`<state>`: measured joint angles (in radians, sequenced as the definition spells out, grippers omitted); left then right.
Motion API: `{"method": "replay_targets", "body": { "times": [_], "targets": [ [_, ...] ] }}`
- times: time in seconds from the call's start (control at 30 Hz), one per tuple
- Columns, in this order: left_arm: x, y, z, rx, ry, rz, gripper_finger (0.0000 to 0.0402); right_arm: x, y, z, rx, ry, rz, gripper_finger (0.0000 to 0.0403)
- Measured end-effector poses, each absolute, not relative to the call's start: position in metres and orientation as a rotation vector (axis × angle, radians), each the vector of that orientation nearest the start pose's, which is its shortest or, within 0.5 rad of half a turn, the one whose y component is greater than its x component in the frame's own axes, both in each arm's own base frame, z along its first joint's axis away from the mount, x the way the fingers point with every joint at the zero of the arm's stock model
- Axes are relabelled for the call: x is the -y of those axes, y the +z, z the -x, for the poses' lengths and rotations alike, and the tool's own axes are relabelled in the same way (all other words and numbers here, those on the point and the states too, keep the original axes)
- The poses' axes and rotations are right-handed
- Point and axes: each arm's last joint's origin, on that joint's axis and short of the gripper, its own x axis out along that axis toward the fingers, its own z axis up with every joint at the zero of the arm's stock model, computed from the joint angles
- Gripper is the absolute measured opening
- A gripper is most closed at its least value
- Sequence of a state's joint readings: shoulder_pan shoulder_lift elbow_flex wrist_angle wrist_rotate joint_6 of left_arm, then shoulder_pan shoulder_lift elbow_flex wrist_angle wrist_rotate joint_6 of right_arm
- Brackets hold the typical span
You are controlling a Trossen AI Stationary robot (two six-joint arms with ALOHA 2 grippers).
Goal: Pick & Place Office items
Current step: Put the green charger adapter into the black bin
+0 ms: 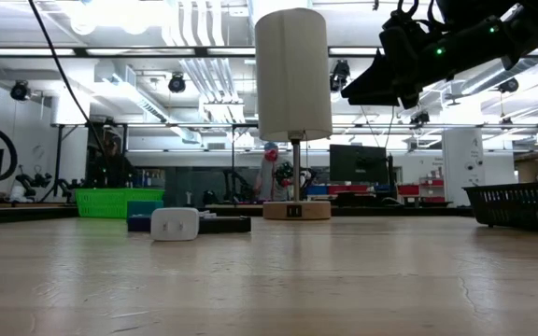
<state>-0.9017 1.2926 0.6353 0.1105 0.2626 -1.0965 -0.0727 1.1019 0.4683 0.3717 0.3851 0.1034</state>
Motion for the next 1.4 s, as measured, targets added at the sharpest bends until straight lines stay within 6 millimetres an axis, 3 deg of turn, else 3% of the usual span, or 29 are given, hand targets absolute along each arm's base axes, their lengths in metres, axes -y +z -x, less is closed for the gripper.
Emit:
{"method": "replay_targets", "body": {
  "times": [0.4, 0.6, 0.8, 0.93, 1.4],
  "targets": [
    [0.195, 0.185, -0.145, -1.366, -0.473, 0.752, 0.0234, 0.027, 0.218, -0.224, -0.237, -0.468, -0.059, 0.0217],
    [0.195, 0.185, -0.146, -1.326, -0.447, 0.745, 0.0234, 0.027, 0.218, -0.224, -0.237, -0.468, -0.059, 0.0217],
    [0.198, 0.189, -0.150, -1.171, -0.491, 0.654, 0.0234, 0.027, 0.218, -0.224, -0.237, -0.468, -0.059, 0.0217],
    [0.200, 0.192, -0.151, -1.157, -0.507, 0.700, 0.0234, 0.027, 0.218, -0.224, -0.237, -0.468, -0.059, 0.0217],
    [0.199, 0.192, -0.152, -1.107, -0.534, 0.610, 0.0234, 0.027, 0.218, -0.224, -0.238, -0.468, -0.058, 0.0217]
  ]
}}
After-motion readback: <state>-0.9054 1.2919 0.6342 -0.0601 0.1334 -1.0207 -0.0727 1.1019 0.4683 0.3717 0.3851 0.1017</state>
